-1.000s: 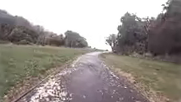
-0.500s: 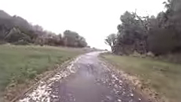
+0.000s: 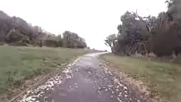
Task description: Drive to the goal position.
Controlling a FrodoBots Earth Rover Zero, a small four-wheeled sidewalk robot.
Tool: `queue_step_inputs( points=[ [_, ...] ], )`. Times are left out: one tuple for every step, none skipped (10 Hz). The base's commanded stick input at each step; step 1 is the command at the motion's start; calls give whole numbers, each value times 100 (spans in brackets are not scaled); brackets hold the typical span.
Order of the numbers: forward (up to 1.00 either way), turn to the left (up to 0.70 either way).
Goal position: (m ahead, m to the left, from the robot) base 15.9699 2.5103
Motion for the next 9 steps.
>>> queue_step_inputs(
  points=[
    [70, 0],
    [70, 0],
    [70, 0],
    [70, 0],
    [70, 0],
    [70, 0],
    [70, 0],
    [70, 0],
    [70, 0]
  ],
)
